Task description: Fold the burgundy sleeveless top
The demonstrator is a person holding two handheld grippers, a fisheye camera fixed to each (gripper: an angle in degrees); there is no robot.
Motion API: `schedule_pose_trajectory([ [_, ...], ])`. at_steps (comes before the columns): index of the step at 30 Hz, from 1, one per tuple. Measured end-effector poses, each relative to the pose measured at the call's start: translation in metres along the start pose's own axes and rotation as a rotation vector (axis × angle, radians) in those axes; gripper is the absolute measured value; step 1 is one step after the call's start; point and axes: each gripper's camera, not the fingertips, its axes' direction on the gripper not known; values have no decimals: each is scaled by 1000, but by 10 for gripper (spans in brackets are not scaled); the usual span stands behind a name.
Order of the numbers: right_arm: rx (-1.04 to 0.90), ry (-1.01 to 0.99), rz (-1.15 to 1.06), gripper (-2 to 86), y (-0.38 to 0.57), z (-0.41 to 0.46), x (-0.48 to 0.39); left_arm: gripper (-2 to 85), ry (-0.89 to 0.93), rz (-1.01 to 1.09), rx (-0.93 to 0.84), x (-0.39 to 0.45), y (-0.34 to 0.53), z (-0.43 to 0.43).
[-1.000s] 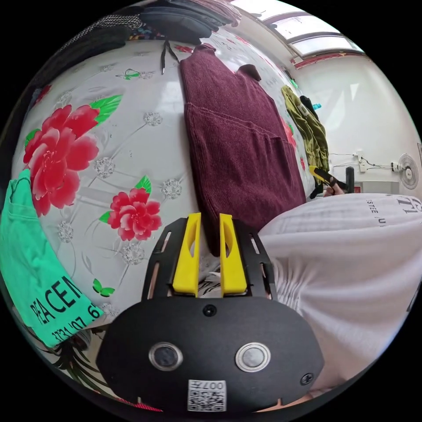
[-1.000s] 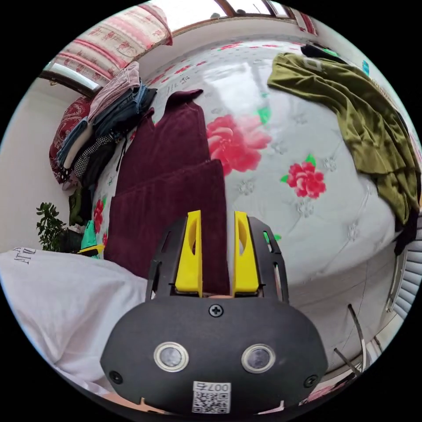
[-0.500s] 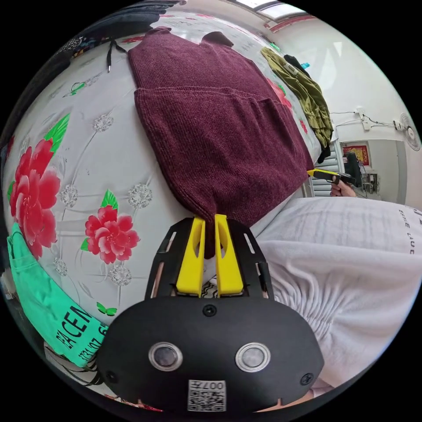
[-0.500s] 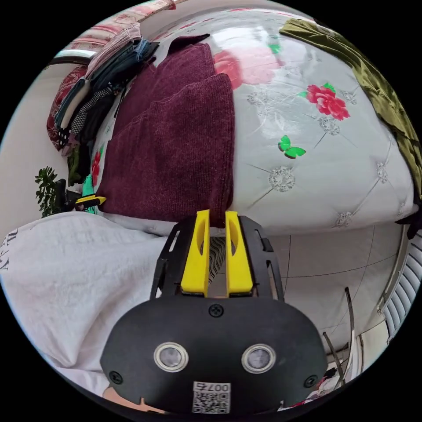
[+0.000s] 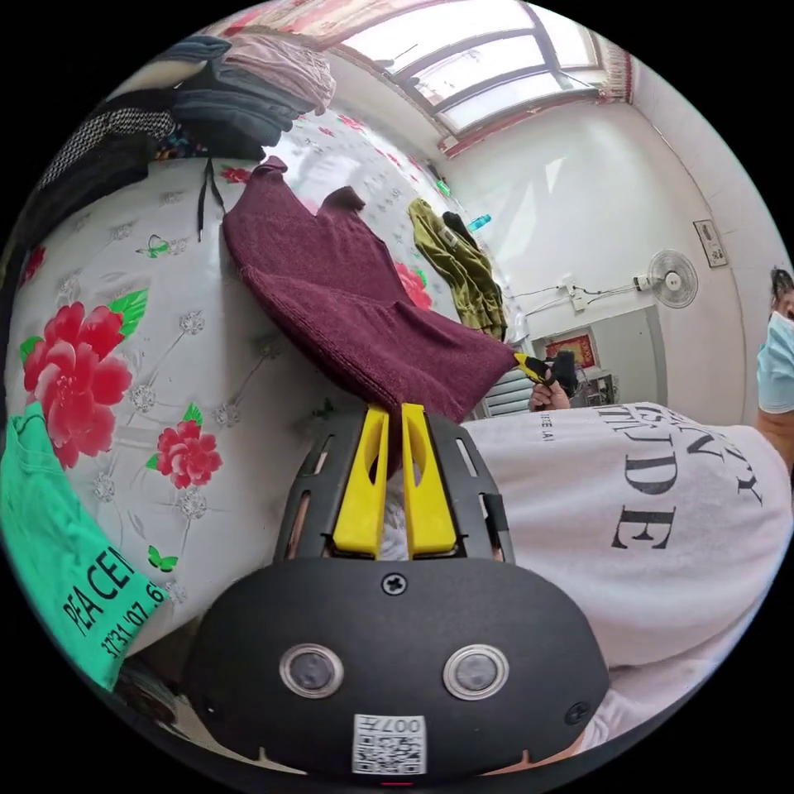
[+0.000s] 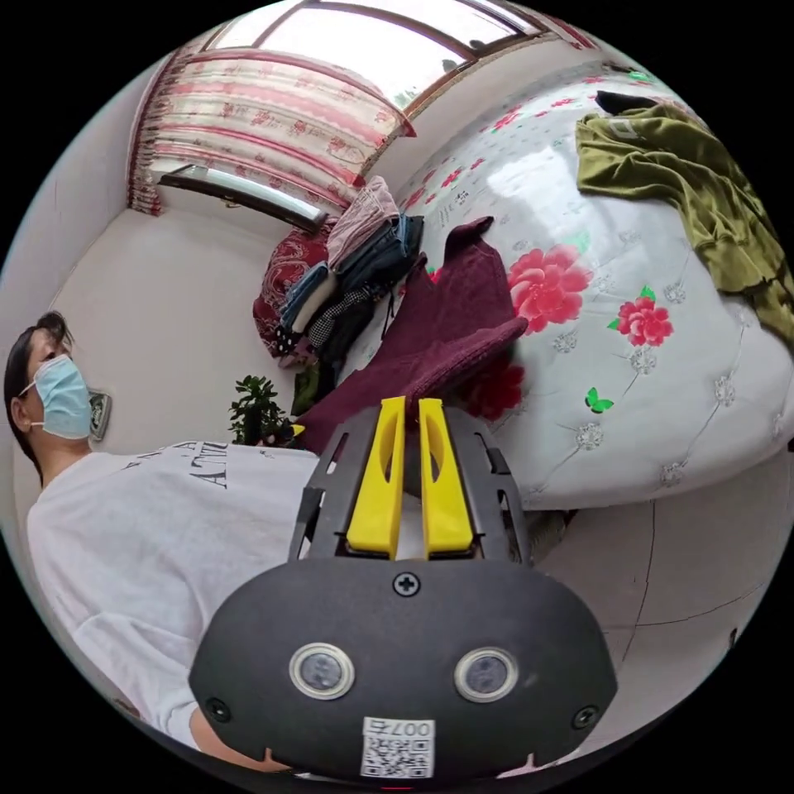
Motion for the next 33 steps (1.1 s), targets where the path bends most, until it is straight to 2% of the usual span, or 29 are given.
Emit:
schedule_pose_trajectory([
  [3,66,-109,100,2,19,-34,15,-1,94,-100,27,-7,11,-14],
  [7,64,-199,233,1,8,-40,40,0,149,-217,21,-29,-2,-16],
  [12,42,-250,275,4,-75,0,59,13,188,-292,84,-78,-83,-17],
  [14,58,-244,250,8,-140,30,64,23,163,-345,133,-105,-121,-15],
  [17,104,-78,199,21,-225,80,73,67,68,-466,266,-151,-177,-4],
  [20,69,89,192,35,-280,140,94,121,-27,-559,378,-172,-199,6],
  [22,46,163,178,42,-286,168,99,131,-52,-551,365,-172,-205,16],
  [24,19,205,129,47,-276,196,99,132,-132,-442,262,-164,-207,38],
  [28,-152,364,4,54,-214,278,103,118,-283,-330,115,-150,-190,78],
  [30,-235,441,-31,57,-197,311,99,103,-340,-285,122,-139,-178,88],
  [33,-210,539,-225,64,-216,344,56,96,-353,-236,158,-128,-178,90],
])
